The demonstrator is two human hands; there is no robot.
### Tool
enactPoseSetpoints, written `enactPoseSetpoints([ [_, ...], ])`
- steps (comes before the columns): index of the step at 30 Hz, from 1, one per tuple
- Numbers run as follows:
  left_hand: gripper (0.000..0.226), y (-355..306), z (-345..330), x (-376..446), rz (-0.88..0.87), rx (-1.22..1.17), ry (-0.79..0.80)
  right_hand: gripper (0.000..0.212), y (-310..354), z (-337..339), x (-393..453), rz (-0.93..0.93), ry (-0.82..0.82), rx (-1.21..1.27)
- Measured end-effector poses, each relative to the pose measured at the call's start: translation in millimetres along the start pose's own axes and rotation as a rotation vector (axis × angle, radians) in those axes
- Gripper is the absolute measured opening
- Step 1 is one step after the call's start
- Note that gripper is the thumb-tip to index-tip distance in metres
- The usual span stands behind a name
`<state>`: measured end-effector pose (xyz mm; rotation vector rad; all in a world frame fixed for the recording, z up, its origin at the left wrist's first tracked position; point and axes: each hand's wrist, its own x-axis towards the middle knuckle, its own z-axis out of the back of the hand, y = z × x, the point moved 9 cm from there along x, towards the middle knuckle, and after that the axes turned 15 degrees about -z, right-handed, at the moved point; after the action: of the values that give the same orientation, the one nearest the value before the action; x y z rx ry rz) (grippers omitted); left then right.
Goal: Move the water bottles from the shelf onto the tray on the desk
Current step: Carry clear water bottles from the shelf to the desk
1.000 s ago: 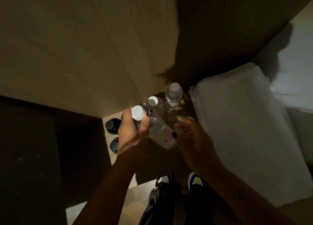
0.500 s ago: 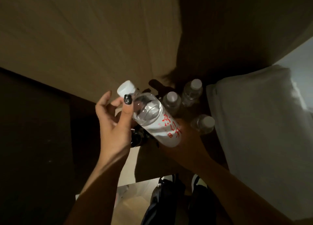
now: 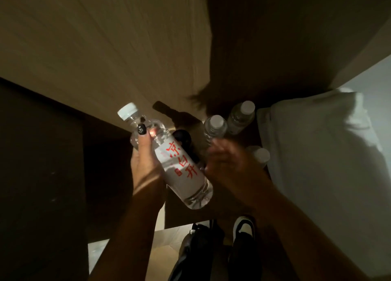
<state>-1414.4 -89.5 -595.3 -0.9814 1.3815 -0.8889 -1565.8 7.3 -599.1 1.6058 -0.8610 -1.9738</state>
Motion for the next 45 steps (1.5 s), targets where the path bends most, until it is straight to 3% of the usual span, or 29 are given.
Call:
enactPoseSetpoints([
  [3,0.065,8,6,2,0.033,-0.091,0.002,0.046,28,39,14,0.22,-0.474,-0.098],
  [5,0.066,17,14,5,0.072,-0.09,-0.019,0.048,37,36,35,0.303,-0.595,-0.322],
  [9,0.066,30,20,4,0.123,-0.079,-0.031,0.05,15,4,90,0.203,-0.493,-0.78],
  [19,0.034,47,26,-6,0.242,-0.104,0.004,0.037,16,34,66,0.076,-0.572,-0.363],
  [24,0.05,26,24,-20,0.264,-0.106,0.105,0.032,51,49,8,0.195,-0.622,-0.219],
  [28,0.021,-19,-1,-40,0.244,-0.288,0.218,0.029,99,69,-61,0.292,-0.734,-0.162],
  [33,0.017,-84,-25,-70,0.16,-0.436,0.37,0.032,167,83,-145,0.407,-0.81,-0.191],
  [38,0.07,-129,-36,-96,0.278,-0.38,0.329,0.03,233,89,-210,0.476,-0.844,-0.244],
  [43,0.023,-187,-59,-118,0.138,-0.474,0.484,0.032,285,85,-264,0.582,-0.891,-0.333],
  [45,0.026,-206,-66,-133,0.186,-0.527,0.505,0.038,306,81,-291,0.643,-0.961,-0.421],
])
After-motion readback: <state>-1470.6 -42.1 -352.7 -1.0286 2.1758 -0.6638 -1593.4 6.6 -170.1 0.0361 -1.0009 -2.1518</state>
